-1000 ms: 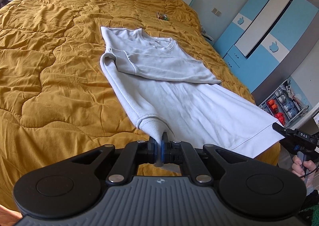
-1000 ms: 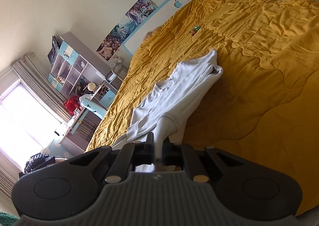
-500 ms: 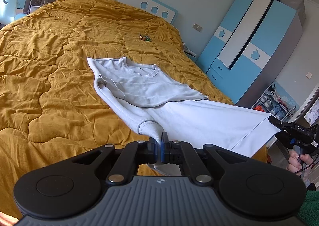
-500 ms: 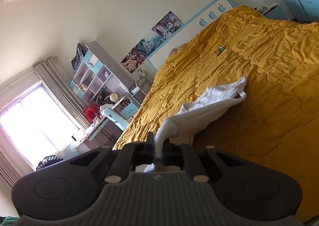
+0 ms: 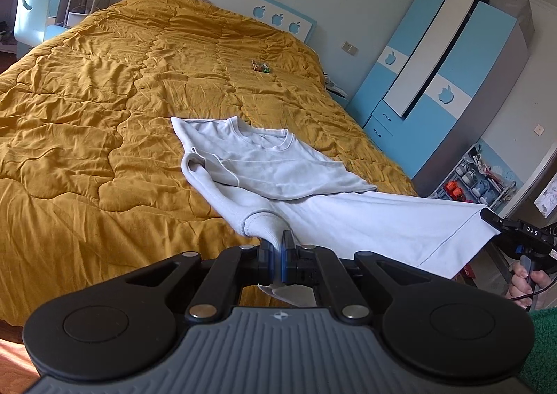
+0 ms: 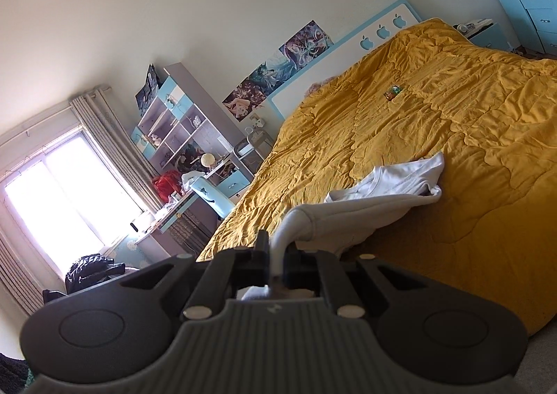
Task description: Fold small clothes
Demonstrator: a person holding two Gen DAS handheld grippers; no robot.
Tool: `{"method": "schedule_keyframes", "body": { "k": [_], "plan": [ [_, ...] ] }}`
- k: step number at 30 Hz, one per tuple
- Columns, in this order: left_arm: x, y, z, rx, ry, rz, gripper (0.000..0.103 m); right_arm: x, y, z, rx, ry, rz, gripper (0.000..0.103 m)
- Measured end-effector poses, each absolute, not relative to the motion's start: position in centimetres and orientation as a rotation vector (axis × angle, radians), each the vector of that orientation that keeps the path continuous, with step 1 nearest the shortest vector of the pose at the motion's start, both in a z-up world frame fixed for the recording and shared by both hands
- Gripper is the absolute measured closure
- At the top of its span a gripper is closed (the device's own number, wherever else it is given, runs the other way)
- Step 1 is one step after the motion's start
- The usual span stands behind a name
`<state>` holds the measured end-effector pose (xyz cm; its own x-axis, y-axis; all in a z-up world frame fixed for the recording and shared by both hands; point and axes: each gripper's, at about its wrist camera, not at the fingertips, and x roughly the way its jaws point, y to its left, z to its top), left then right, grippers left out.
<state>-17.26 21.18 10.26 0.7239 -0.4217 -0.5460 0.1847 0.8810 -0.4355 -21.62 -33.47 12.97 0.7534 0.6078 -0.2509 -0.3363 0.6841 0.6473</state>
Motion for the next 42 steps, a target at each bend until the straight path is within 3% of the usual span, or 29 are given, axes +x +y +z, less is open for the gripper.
{"method": "schedule_keyframes", "body": {
  "k": [23, 34, 42],
  "plan": [
    [-12.2, 20.3, 11.9, -0.485, 0.504, -0.296, 0.100, -14.3, -33.7, 15.0, 0.597, 0.406, 0.534, 0.101],
    [-3.4, 18.0, 13.2, -0.343, 0.522, -0.177, 0.099, -7.1, -31.8, 16.5, 0.589, 0.357, 0.513, 0.101],
    [4.9, 16.9, 10.9, -0.333, 0.603, -0.108, 0.099, 1.7, -30.7, 15.0, 0.552, 0.491, 0.370, 0.101]
  ]
}}
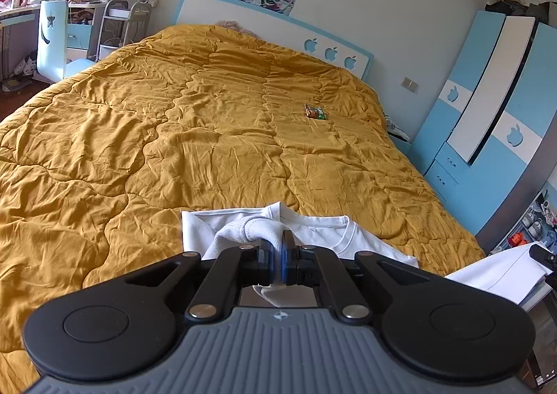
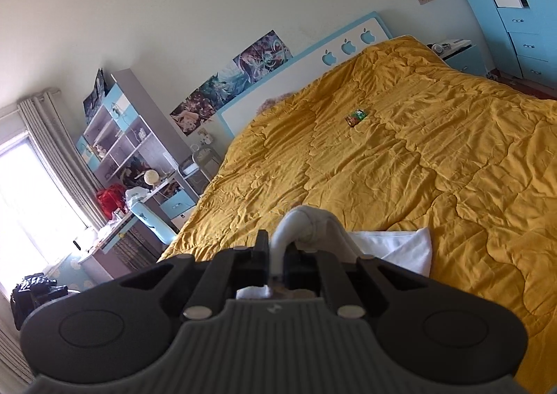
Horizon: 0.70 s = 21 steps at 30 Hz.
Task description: Fold small clothes
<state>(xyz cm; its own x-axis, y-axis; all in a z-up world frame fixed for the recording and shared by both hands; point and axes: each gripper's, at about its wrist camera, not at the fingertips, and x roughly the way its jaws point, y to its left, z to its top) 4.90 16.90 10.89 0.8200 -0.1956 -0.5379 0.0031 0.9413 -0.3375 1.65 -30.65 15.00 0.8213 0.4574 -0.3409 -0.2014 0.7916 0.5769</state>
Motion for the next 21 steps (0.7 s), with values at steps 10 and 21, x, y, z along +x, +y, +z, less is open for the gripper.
{"method": "schedule_keyframes", "body": {
  "k": [10, 21],
  "plan": [
    [12.9, 20.1, 7.2, -0.450, 0.714, 0.097, 0.099, 12.8, -32.0, 10.5, 0.706, 0.640, 0.314, 0.101],
    [21.1, 22.0, 1.6, -0.576, 0.830, 0.100, 0.099, 23.6, -31.3, 3.5, 0.740, 0.789, 0.220, 0.100]
  ]
}}
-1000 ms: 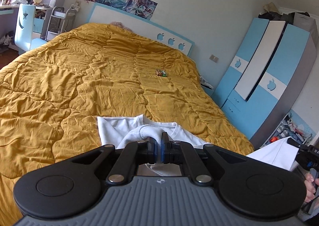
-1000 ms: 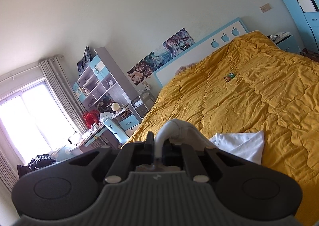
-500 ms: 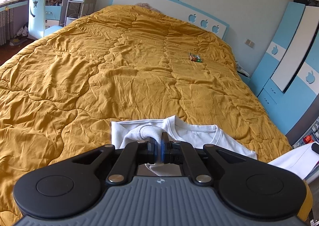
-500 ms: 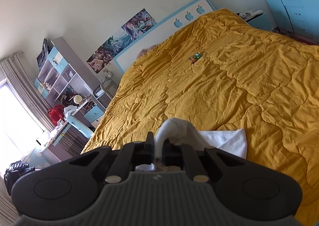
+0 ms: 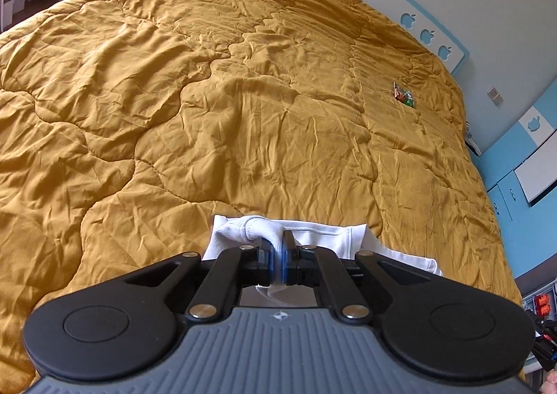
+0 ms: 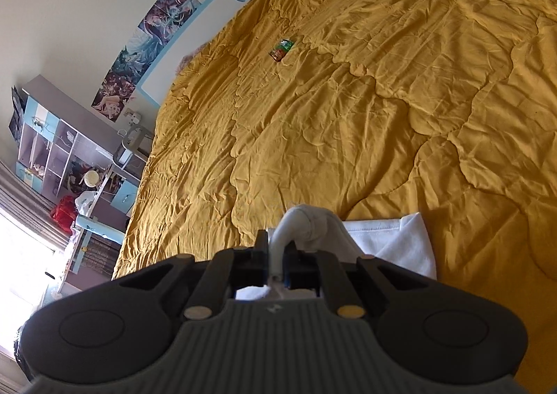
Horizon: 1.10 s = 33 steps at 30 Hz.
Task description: Fold small clothes
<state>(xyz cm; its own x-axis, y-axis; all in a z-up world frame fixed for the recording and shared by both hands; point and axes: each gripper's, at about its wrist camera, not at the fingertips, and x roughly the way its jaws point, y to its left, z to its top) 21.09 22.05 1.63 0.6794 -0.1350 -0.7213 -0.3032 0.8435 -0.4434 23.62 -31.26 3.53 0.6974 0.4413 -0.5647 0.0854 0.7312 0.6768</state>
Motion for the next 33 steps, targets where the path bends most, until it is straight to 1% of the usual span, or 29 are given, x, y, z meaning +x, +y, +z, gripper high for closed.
{"method": "schedule_keyframes", "body": {
  "k": [8, 10, 11, 12, 13, 14, 15, 17, 18, 19, 20, 23, 27, 31, 33],
  "plan": [
    [24.3, 23.9, -1.9, -0.680, 0.896, 0.127, 0.098, 29.4, -31.0, -0.2, 0.752, 0.868, 0.194, 0.100],
    [25.4, 24.6, -3.1, -0.744, 0.899, 0.156, 0.097, 30.6, -31.4, -1.4, 0.792, 0.880, 0.171, 0.094],
    [25.7, 24.9, -3.4, -0.756, 0.887, 0.183, 0.096, 31.0, -31.8, -2.1, 0.838, 0.880, 0.149, 0.089],
    [25.9, 25.1, -3.4, -0.736, 0.848, 0.241, 0.090, 31.2, -32.2, -2.7, 0.882, 0.869, 0.134, 0.082],
    [26.0, 25.0, -2.9, -0.674, 0.803, 0.309, 0.079, 31.3, -32.6, -2.9, 0.899, 0.845, 0.118, 0.078],
    [26.2, 24.9, -2.4, -0.599, 0.770, 0.367, 0.074, 31.4, -33.0, -2.8, 0.885, 0.823, 0.088, 0.068],
    [26.3, 24.7, -1.8, -0.514, 0.747, 0.420, 0.072, 31.4, -33.2, -2.4, 0.849, 0.807, 0.054, 0.065],
    [26.1, 24.5, -1.1, -0.426, 0.730, 0.438, 0.072, 30.8, -33.5, -1.3, 0.764, 0.789, 0.049, 0.064],
    [25.6, 24.4, -0.7, -0.398, 0.724, 0.413, 0.070, 30.3, -33.6, -0.8, 0.738, 0.788, 0.075, 0.061],
    [24.9, 24.3, -0.3, -0.377, 0.717, 0.378, 0.065, 29.7, -33.6, -0.5, 0.714, 0.790, 0.100, 0.057],
    [24.2, 24.2, 0.1, -0.355, 0.713, 0.347, 0.064, 28.7, -33.5, 0.0, 0.667, 0.794, 0.133, 0.053],
    [21.5, 23.7, 0.9, -0.299, 0.720, 0.287, 0.062, 25.0, -32.7, 1.1, 0.497, 0.796, 0.185, 0.052],
    [17.1, 23.3, 1.2, -0.304, 0.765, 0.207, 0.060, 19.7, -31.6, 1.2, 0.309, 0.809, 0.215, 0.051],
    [12.1, 23.8, 0.1, -0.379, 0.861, 0.150, 0.059, 14.8, -31.4, -0.1, 0.250, 0.872, 0.090, 0.049],
    [9.4, 24.2, -0.6, -0.437, 0.882, 0.143, 0.059, 11.7, -31.7, -0.6, 0.276, 0.861, 0.053, 0.047]
  ]
}}
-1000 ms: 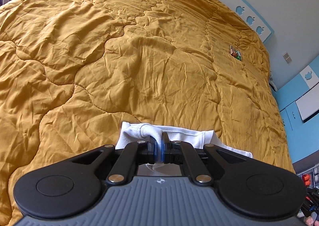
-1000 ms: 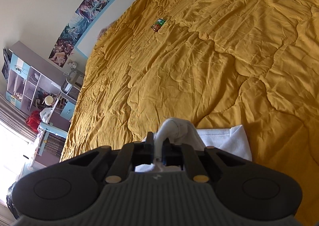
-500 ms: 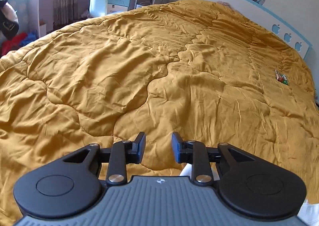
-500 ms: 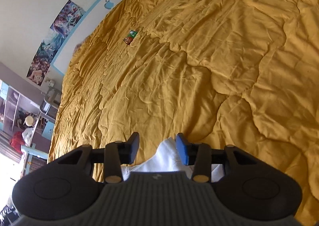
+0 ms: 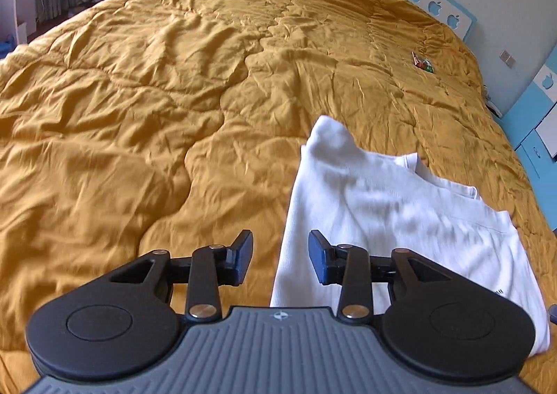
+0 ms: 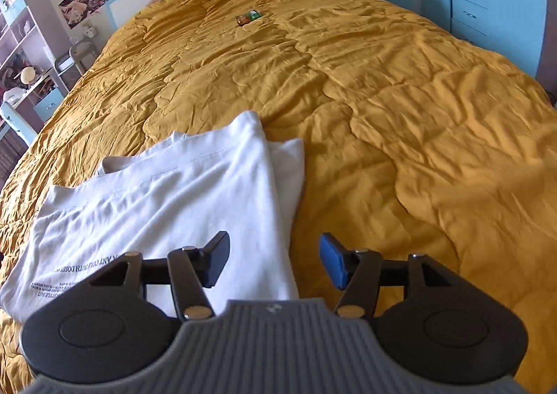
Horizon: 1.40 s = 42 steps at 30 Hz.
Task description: Fold small clothes
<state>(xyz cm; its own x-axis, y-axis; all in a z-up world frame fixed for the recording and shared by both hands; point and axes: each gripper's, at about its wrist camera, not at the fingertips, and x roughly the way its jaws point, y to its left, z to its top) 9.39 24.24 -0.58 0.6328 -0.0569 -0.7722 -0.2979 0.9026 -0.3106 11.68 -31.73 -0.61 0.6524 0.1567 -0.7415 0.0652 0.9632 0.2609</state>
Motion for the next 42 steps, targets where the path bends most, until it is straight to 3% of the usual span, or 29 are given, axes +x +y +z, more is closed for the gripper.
{"method": "schedule_keyframes", "body": {
  "k": [3, 9, 13, 16, 20, 23, 24, 25, 27, 28, 30, 36, 42],
  "plan": [
    [5.3, 24.8, -1.4, -0.516, 0.885, 0.241, 0.053, 7.6, -32.9, -1.3, 0.416, 0.842, 0.000, 0.037],
    [0.2, 24.7, -2.0, -0.647, 0.840, 0.225, 0.049, 3.0, -32.9, -2.8, 0.586, 0.869, 0.095, 0.037],
    [-1.4, 25.2, -4.0, -0.947, 0.754, 0.107, 0.040, 2.3, -32.8, -4.1, 0.783, 0.845, 0.180, 0.037],
    [-0.7, 25.4, -6.7, -1.181, 0.703, 0.070, 0.041, 3.1, -32.7, -6.3, 0.959, 0.851, 0.232, 0.037],
    [2.1, 24.8, -8.4, -1.194, 0.711, 0.051, 0.043, 4.6, -32.5, -8.2, 1.107, 0.805, 0.240, 0.037],
    [3.7, 24.7, -9.7, -1.247, 0.664, 0.005, 0.045, 5.8, -32.8, -9.7, 1.235, 0.804, 0.203, 0.051],
    [4.0, 24.7, -10.1, -1.256, 0.655, 0.015, 0.050, 6.1, -32.8, -10.2, 1.274, 0.796, 0.194, 0.058],
    [4.3, 24.8, -10.5, -1.253, 0.655, 0.031, 0.065, 6.3, -32.8, -10.6, 1.297, 0.794, 0.176, 0.063],
    [4.4, 24.8, -11.1, -1.243, 0.668, 0.076, 0.085, 6.5, -32.7, -11.0, 1.306, 0.793, 0.144, 0.080],
    [4.3, 24.8, -11.1, -1.242, 0.664, 0.082, 0.088, 6.5, -32.6, -11.2, 1.305, 0.787, 0.132, 0.083],
    [3.8, 24.6, -10.6, -1.205, 0.635, 0.078, 0.090, 6.2, -32.4, -11.1, 1.295, 0.775, 0.120, 0.091],
    [2.8, 24.4, -8.4, -1.158, 0.643, 0.078, 0.091, 4.3, -33.6, -10.1, 1.346, 0.688, 0.134, 0.100],
    [0.7, 24.6, -6.4, -1.133, 0.670, 0.034, 0.091, 2.5, -35.3, -7.9, 1.420, 0.667, 0.192, 0.100]
  ]
}}
